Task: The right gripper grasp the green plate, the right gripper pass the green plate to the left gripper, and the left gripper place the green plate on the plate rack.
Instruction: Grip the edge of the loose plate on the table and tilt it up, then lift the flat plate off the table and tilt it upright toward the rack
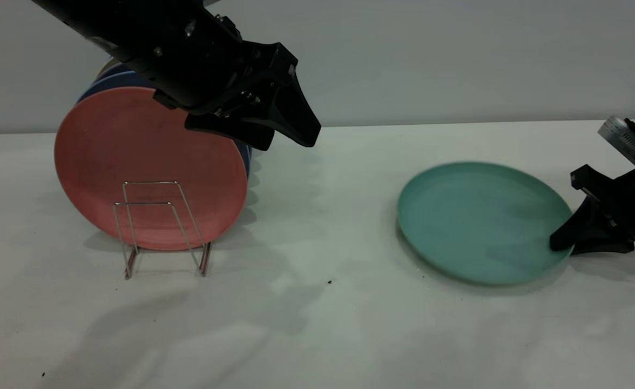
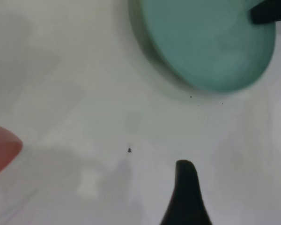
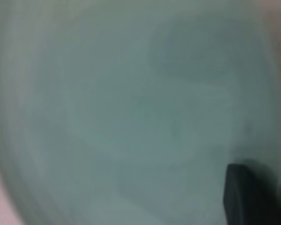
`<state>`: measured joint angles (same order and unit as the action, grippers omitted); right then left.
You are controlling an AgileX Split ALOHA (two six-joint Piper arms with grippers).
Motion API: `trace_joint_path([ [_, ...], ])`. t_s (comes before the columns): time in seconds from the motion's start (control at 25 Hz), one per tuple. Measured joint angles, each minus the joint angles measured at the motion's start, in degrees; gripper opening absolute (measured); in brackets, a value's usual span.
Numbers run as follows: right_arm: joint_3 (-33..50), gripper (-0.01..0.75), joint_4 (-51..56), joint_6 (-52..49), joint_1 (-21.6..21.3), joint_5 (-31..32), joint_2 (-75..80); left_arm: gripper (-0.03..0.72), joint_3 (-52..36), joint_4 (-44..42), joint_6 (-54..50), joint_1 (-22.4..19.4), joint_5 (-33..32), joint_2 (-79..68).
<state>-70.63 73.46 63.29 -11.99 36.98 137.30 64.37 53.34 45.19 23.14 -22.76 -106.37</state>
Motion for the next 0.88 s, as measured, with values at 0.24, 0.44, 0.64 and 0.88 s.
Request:
trace_joint_path([
  [0.24,0.0,0.015,4.2,11.0,1.3,8.9,0.7,0.593,0.0,1.3,0.0,0.0,1.1,-2.8],
  [0.44,0.0,0.015,4.7,13.3,6.1,12.6,0.7,0.592,0.0,7.5,0.8,0.0,3.4,-5.5],
  [0.64,0.0,0.015,7.2,15.3,9.0,16.2,0.7,0.592,0.0,9.6,4.1,0.0,4.0,-6.4],
  [0.88,0.0,0.015,9.9,17.0,9.4,20.9,0.7,0.584,0.0,10.6,4.7,0.0,5.2,-7.0],
])
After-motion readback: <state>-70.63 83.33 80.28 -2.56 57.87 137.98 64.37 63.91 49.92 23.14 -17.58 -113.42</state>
